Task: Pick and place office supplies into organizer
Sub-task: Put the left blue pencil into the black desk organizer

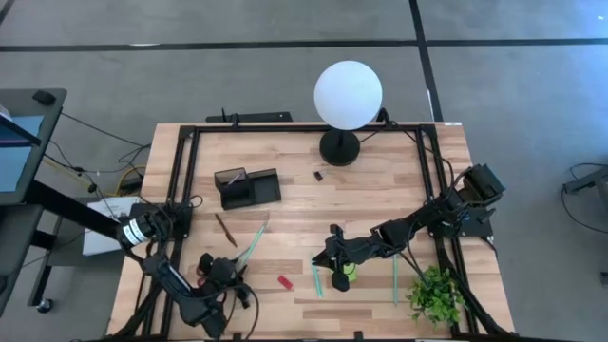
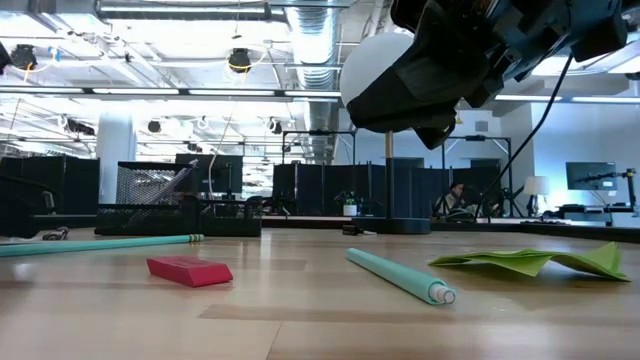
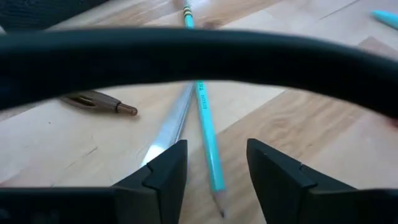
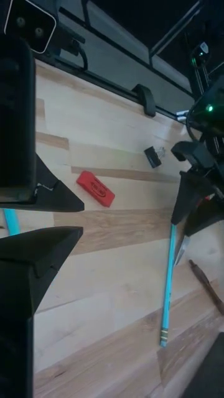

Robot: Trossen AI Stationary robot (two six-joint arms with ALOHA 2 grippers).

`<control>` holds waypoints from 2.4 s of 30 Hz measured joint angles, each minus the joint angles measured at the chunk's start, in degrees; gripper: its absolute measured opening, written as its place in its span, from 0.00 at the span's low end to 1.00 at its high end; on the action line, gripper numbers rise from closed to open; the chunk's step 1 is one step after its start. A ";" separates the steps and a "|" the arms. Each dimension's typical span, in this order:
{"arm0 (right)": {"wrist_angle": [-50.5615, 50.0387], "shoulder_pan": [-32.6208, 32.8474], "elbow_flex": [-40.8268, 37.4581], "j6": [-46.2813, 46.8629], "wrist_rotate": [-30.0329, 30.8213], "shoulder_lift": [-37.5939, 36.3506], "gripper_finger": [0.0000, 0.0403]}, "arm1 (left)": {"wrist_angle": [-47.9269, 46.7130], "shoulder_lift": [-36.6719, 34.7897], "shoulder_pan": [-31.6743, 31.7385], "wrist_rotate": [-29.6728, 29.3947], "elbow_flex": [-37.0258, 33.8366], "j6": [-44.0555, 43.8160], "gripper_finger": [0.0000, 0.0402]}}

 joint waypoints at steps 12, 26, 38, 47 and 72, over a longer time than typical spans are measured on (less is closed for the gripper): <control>0.19 -0.02 0.00 -1.33 0.00 0.00 0.11 | 18.60 -0.49 0.40 -8.15 -10.92 1.08 0.36; 0.26 0.13 0.00 -1.31 0.00 0.00 0.11 | 23.23 -0.28 4.08 -7.91 -11.04 6.94 0.31; 0.27 0.13 0.00 -1.31 0.00 0.00 0.11 | 25.97 -0.39 6.93 -7.56 -10.93 7.89 0.31; 0.41 0.11 0.00 -1.33 0.00 0.00 0.11 | 18.05 -0.34 10.74 0.30 -5.08 19.10 0.31; 0.30 2.84 0.02 -1.31 0.02 0.00 0.11 | 13.68 6.20 7.63 -4.11 0.32 10.42 0.31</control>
